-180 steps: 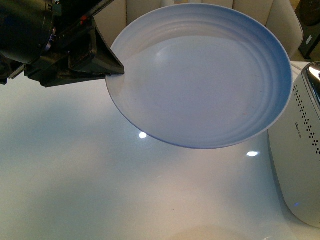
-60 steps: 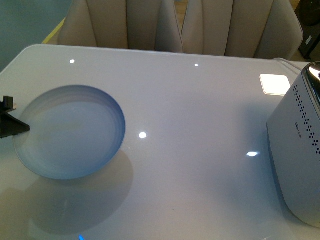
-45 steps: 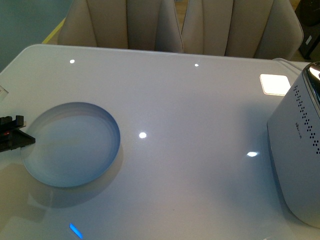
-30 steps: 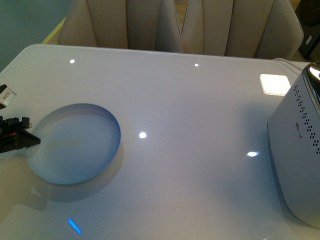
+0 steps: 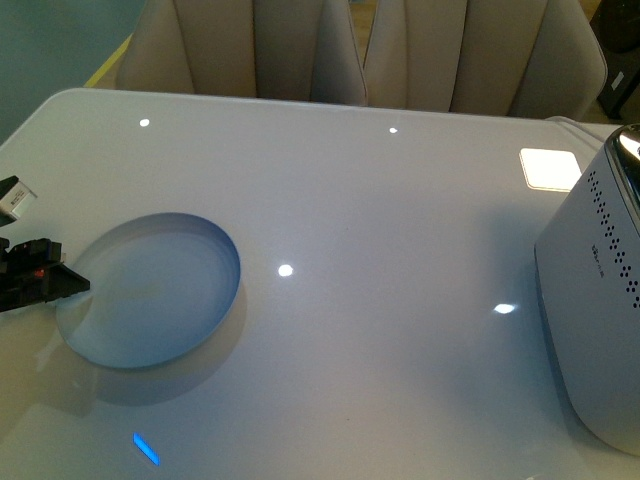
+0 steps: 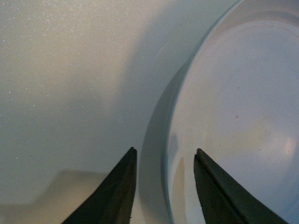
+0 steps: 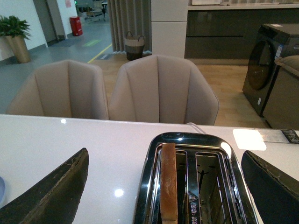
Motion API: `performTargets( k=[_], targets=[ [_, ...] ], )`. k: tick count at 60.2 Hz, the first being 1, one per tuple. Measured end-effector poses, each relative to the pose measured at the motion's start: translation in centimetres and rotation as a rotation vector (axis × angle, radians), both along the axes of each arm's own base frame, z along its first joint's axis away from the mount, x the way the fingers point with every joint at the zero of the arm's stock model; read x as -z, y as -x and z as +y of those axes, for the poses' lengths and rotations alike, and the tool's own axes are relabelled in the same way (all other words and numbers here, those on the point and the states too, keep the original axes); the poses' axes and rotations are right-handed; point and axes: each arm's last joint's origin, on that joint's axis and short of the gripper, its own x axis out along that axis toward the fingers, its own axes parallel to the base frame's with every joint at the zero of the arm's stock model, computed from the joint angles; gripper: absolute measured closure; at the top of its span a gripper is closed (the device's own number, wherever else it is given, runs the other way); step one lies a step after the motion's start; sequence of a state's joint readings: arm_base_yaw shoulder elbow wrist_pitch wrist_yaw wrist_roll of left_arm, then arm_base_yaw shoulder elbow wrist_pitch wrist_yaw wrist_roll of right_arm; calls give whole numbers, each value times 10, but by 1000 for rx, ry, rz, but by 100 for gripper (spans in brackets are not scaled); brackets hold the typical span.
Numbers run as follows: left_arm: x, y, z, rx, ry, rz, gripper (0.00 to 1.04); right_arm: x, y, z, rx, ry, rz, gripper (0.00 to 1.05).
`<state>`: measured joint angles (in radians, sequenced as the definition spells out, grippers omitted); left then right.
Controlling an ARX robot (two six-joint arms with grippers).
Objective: Left arm holds plate, right arm toasts bread
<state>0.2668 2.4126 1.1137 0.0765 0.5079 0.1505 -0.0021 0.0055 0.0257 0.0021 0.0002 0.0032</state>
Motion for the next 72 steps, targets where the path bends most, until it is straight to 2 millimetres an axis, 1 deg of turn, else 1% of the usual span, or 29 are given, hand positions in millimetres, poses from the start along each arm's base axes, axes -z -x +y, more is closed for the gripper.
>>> performTargets(
  k=[2,3,6,13,15,17,19,24,29,31,33,38,43,48,51,53,58,61,64,70,72],
  targets=[
    [0,0,0,1,0,-1,56,0,0,0,0,0,0,9],
    [0,0,0,2,0,-1,49,0,0,0,0,0,0,9],
    [0,0,0,4,4,-2,42,0,0,0,0,0,0,9],
    [-1,-1,0,11,11,-11,22,0,0,0,0,0,0,9],
    [-3,-2,0,-13,-26,-68,13,0,0,0,0,0,0,9],
    [-4,0,-1,-25,-50,-106,8,0,0,0,0,0,0,9],
    [-6,2,-1,-37,-67,-137,5,0,0,0,0,0,0,9],
    [-19,6,-3,-61,-73,-194,8,0,0,0,0,0,0,9],
    [-40,7,-6,-88,-87,-258,7,0,0,0,0,0,0,9],
    [-51,6,-8,-99,-89,-290,7,0,0,0,0,0,0,9],
    [-69,5,-12,-114,-99,-340,7,0,0,0,0,0,0,9],
    [-104,8,-27,-138,-119,-425,7,0,0,0,0,0,0,9],
    [-131,15,-43,-148,-143,-491,7,0,0,0,0,0,0,9],
    [-163,23,-60,-151,-154,-579,7,0,0,0,0,0,0,9],
    [-177,26,-67,-155,-153,-618,7,0,0,0,0,0,0,9],
    [-191,29,-74,-158,-146,-657,7,0,0,0,0,0,0,9],
    [-215,36,-89,-174,-135,-725,7,0,0,0,0,0,0,9],
    [-227,41,-99,-183,-119,-750,7,0,0,0,0,0,0,9],
    [-234,46,-108,-186,-99,-759,7,0,0,0,0,0,0,9],
    [-239,50,-118,-174,-71,-764,7,0,0,0,0,0,0,9],
    [-237,51,-119,-192,-101,-791,9,0,0,0,0,0,0,9]
  ],
)
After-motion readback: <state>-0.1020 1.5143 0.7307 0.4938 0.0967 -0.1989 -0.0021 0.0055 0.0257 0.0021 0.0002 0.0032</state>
